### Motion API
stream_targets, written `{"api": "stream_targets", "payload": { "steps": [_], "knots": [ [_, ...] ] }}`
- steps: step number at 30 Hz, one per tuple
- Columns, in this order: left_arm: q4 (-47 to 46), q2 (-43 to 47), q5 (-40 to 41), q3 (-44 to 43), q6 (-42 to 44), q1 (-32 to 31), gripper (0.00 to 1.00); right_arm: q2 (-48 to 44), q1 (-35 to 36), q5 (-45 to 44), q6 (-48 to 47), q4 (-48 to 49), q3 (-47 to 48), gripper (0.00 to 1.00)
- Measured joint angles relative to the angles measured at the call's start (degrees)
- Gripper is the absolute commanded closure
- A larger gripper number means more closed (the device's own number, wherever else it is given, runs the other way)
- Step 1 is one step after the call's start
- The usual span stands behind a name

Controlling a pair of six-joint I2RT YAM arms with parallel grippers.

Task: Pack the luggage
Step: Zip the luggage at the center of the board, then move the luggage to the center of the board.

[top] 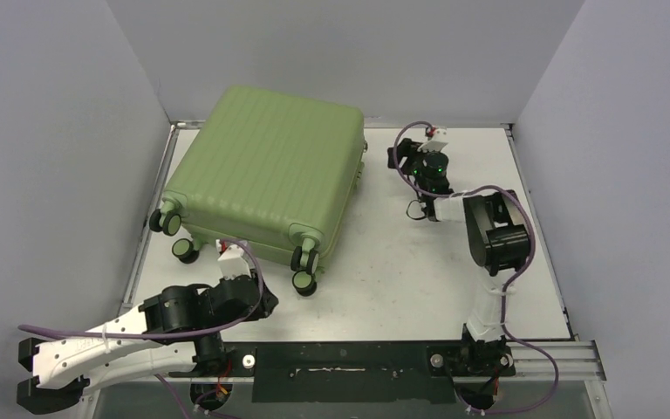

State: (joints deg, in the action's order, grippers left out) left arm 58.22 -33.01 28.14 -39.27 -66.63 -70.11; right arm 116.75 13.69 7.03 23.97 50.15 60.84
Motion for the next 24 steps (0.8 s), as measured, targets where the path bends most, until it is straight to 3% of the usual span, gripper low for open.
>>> {"api": "stream_targets", "payload": {
  "steps": [5, 12, 13, 14, 19, 24],
  "knots": [
    [0.2, 0.7, -1.7, -3.4, 3.1, 0.0, 0.41, -10.5, -2.1, -1.9, -2.0, -8.2, 0.5, 0.12],
    [-2.0, 1.0, -4.6, -13.7, 11.9, 0.0, 0.19, -19.5, -0.9, -0.2, -1.8, -14.8, 11.0, 0.04],
    [-3.0, 1.2, -4.4, -15.1, 13.3, 0.0, 0.09, -19.4, -0.9, 0.9, -1.2, -16.0, 13.3, 0.03],
    [-4.4, 1.4, -3.8, -16.2, 14.7, 0.0, 0.03, -18.9, -0.9, 2.1, -0.5, -17.7, 15.8, 0.02],
    [-12.5, 0.9, 4.6, -17.7, 18.4, 0.0, 0.03, -9.7, -0.6, 9.6, 2.9, -26.5, 35.5, 0.00],
    [-15.2, -10.4, 13.4, -21.4, 18.6, 0.1, 0.03, 6.8, 0.5, 17.2, 5.3, -37.9, 59.8, 0.00]
  ]
}}
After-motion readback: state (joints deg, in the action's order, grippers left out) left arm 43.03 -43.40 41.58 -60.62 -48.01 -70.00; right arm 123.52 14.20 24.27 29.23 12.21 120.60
